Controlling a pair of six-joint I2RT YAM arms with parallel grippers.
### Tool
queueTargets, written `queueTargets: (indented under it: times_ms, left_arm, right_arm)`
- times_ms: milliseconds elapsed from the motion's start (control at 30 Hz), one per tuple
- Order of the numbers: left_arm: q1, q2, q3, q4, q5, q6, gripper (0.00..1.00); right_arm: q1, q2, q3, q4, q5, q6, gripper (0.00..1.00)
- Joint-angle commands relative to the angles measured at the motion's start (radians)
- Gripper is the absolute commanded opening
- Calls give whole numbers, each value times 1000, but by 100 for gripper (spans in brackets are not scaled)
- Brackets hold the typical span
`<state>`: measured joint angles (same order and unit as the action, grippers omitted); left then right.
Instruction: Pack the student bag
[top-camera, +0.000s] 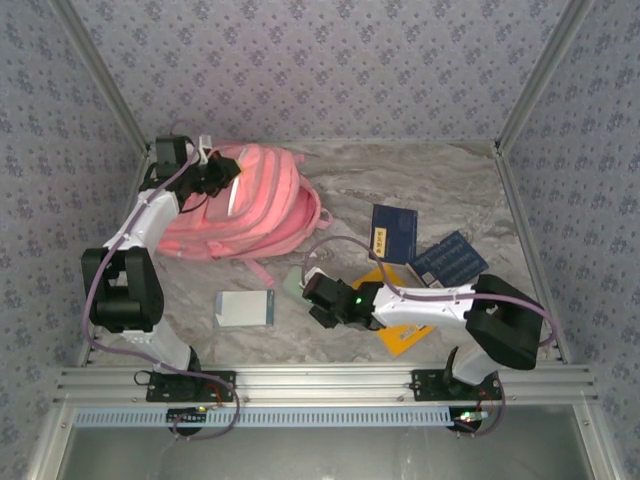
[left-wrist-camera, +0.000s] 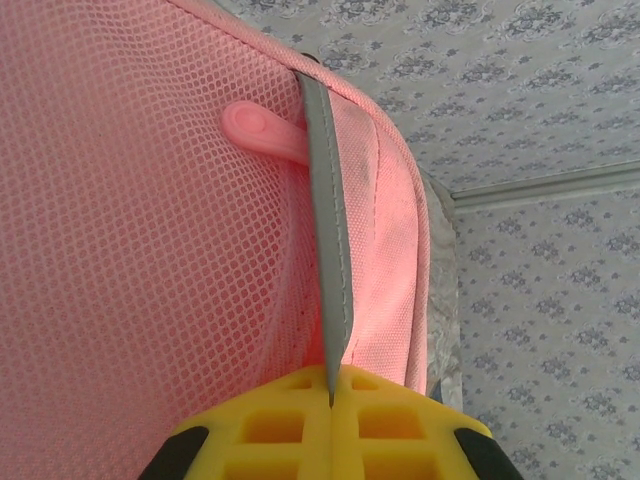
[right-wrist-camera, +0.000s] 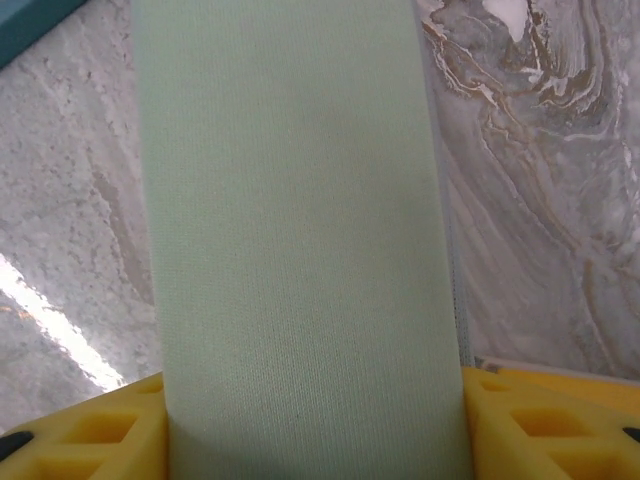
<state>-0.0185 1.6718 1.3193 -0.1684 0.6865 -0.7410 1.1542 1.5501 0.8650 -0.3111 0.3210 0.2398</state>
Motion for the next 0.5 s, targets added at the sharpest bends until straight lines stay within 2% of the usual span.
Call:
queueTargets:
  times_ms: [0, 233, 467]
  left_arm:
    - [-9, -4, 29, -5, 15, 30, 0]
    - [-12, 2, 34, -6, 21, 31, 0]
    - [-14, -1, 32, -4, 24, 33, 0]
  right_arm:
    - [3, 41, 46, -121, -27, 121, 57]
    - [7, 72, 52, -144, -16, 119, 78]
    - [1, 166, 98, -191, -62, 89, 87]
